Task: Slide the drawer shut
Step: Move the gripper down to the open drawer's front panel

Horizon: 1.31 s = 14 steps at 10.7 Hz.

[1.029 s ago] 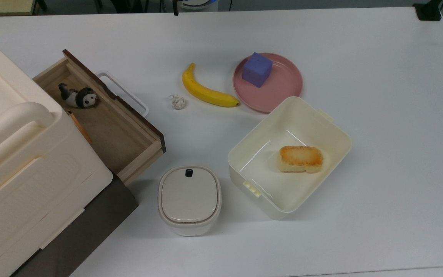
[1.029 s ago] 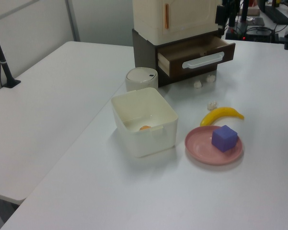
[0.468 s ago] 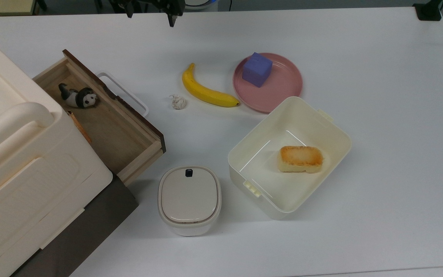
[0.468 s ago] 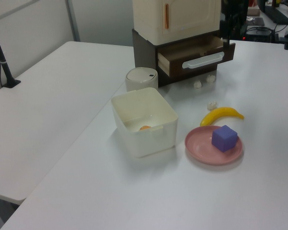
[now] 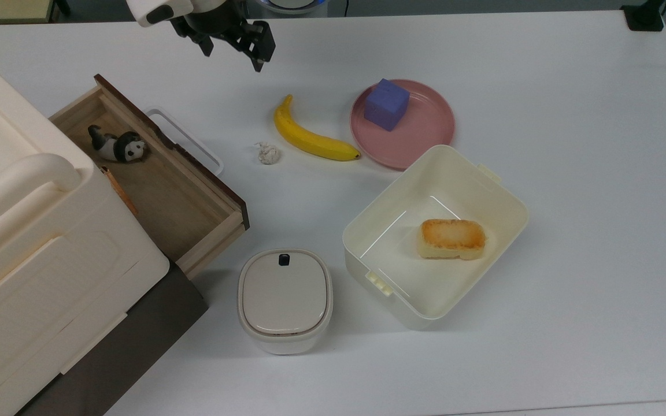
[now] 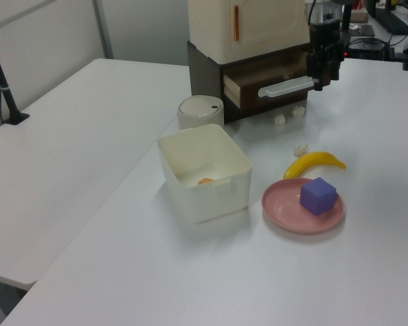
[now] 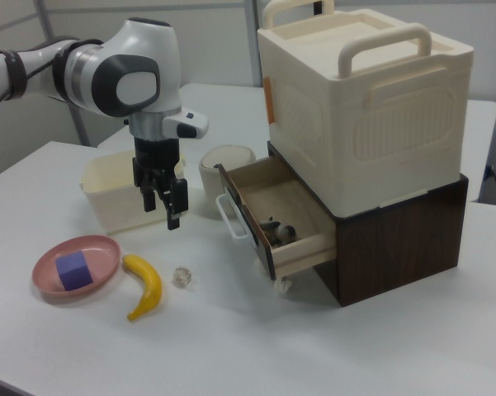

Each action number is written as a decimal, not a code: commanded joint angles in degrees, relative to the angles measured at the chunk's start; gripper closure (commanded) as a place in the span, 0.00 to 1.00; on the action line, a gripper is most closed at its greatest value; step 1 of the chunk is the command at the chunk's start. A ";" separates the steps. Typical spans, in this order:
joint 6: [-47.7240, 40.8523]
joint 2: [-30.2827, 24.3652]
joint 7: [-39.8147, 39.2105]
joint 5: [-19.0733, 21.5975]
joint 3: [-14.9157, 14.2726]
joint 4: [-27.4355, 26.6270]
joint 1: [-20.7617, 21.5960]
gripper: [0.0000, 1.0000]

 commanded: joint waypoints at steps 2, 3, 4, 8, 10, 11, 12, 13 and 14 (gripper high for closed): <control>10.94 -0.01 2.12 1.30 -0.10 -4.87 0.08 1.00; 14.89 0.61 4.38 1.30 -0.10 -5.92 0.08 1.00; 18.59 1.48 6.15 1.30 -0.10 -7.06 0.08 1.00; 30.64 3.68 13.53 1.13 -0.10 -10.23 0.26 1.00; 35.13 4.82 16.78 0.51 -0.10 -11.55 0.34 1.00; 35.76 5.18 18.19 -0.71 -0.10 -11.65 0.35 1.00; 36.37 6.05 20.47 -2.72 -0.10 -11.82 0.26 1.00; 38.38 6.58 24.23 -4.57 -0.10 -11.82 0.00 1.00; 40.31 7.20 26.71 -5.98 -0.10 -11.74 -0.53 1.00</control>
